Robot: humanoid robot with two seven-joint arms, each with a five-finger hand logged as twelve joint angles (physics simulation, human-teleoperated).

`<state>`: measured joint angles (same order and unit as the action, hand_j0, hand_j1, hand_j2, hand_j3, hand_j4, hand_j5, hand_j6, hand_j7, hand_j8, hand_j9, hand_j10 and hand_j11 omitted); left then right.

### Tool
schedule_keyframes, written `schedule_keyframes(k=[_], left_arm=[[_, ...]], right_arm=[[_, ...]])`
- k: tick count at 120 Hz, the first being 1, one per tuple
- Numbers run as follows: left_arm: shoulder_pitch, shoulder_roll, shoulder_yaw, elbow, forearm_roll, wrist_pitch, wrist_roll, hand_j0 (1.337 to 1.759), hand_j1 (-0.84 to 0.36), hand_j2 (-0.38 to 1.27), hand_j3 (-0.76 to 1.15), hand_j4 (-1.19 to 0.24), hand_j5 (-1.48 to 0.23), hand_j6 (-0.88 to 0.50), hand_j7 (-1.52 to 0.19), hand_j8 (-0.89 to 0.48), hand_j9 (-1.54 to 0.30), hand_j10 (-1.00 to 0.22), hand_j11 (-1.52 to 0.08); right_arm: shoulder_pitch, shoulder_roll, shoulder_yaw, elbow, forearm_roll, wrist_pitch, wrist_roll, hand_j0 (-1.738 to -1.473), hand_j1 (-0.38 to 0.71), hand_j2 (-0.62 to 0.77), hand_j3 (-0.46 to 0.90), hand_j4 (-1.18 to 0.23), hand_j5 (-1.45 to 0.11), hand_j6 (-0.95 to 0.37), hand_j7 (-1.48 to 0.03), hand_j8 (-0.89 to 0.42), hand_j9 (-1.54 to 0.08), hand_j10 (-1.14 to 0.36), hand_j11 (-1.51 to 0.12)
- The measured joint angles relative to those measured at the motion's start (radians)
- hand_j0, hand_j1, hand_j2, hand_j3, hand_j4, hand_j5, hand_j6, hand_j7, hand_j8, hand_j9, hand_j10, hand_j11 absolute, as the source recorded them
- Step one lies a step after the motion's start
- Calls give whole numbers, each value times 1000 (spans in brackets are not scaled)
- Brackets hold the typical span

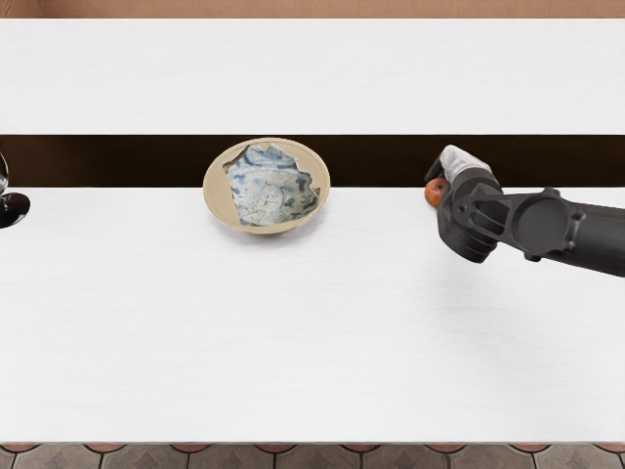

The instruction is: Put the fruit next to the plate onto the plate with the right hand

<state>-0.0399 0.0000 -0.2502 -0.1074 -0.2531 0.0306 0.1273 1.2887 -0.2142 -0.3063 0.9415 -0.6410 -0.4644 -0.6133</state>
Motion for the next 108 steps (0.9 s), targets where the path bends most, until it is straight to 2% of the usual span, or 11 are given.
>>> schedule_keyframes(k=[22,41,87,108], left_arm=[[0,0,0,0,0,0,0,1658,349,0,0,0,0,-1,0,-1,0,0,0],[0,0,0,0,0,0,0,1658,349,0,0,-1,0,-1,0,-1,0,0,0],[0,0,0,0,0,0,0,1658,349,0,0,0,0,-1,0,-1,0,0,0],[0,0,0,0,0,0,0,1658,349,0,0,-1,0,-1,0,-1,0,0,0]], right_arm=[[1,4,-1,1,-1,2,0,-1649,318,-1,0,-622,-780,-377,-792,-406,-803,-611,-800],[16,4,0,18,2,1,2,-1653,299,127,0,-623,-810,-438,-808,-445,-821,-617,-820],[108,-55,24,190,12,-10,3,-1657,281,234,0,-629,-852,-507,-834,-498,-849,-630,-850],[175,-90,27,275,28,-13,3,-1658,279,259,1,-630,-858,-513,-838,-509,-856,-631,-857]])
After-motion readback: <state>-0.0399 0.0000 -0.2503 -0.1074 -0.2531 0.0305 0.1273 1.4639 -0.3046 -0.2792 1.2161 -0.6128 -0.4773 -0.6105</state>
